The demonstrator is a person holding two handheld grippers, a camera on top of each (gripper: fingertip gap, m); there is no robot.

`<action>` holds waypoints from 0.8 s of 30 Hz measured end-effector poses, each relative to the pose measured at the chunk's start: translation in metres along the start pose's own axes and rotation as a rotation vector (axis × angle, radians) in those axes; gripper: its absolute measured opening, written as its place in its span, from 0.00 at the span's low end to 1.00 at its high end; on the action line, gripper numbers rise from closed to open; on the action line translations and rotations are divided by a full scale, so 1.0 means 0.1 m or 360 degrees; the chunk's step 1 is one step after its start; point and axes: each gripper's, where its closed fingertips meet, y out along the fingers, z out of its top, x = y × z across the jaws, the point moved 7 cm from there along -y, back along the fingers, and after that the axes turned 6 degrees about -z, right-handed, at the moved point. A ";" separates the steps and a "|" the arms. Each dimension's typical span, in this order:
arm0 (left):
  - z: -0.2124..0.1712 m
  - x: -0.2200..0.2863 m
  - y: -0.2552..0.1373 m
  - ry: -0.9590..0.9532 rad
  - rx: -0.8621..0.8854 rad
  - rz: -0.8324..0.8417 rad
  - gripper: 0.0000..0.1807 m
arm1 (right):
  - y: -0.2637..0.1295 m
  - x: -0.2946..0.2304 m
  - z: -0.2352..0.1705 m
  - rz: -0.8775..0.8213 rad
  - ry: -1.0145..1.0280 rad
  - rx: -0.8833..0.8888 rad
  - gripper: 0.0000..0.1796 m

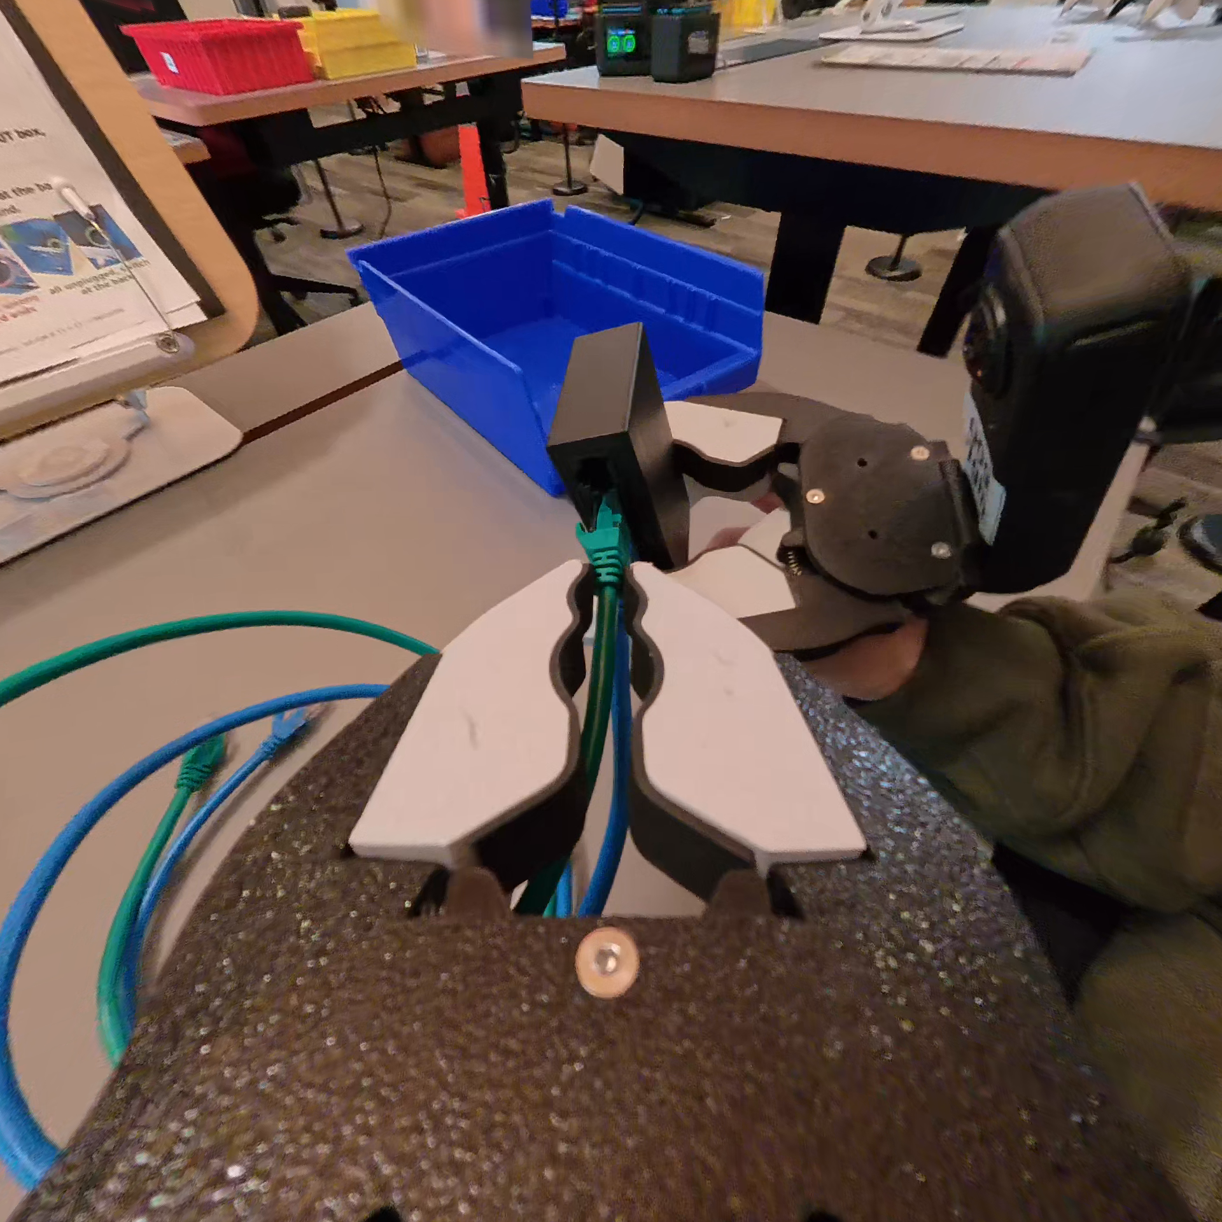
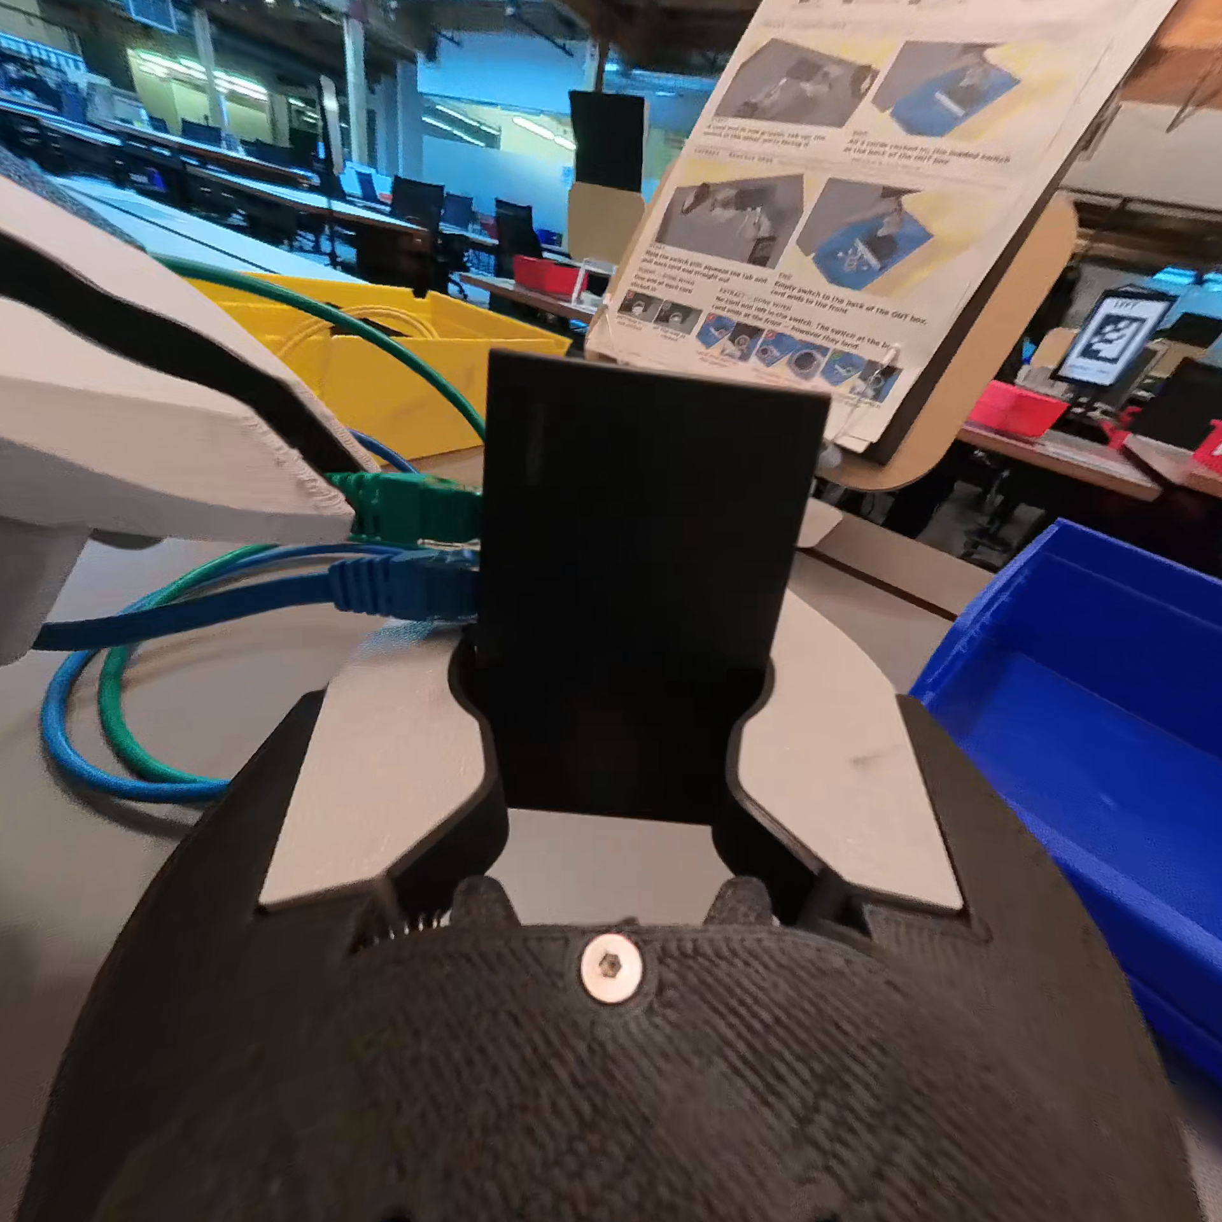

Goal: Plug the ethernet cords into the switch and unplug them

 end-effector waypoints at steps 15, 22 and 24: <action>-0.07 0.05 0.13 0.0019 0.0149 0.0187 0.07 | -0.02 0.06 -0.08 -0.0159 0.0152 0.0080 0.42; -0.08 0.05 0.11 -0.0049 0.0170 0.0138 0.05 | -0.01 0.04 -0.07 -0.0111 0.0143 0.0093 0.43; -0.09 0.07 0.10 -0.0031 0.0190 0.0151 0.04 | -0.02 0.03 -0.07 -0.0056 0.0162 0.0102 0.42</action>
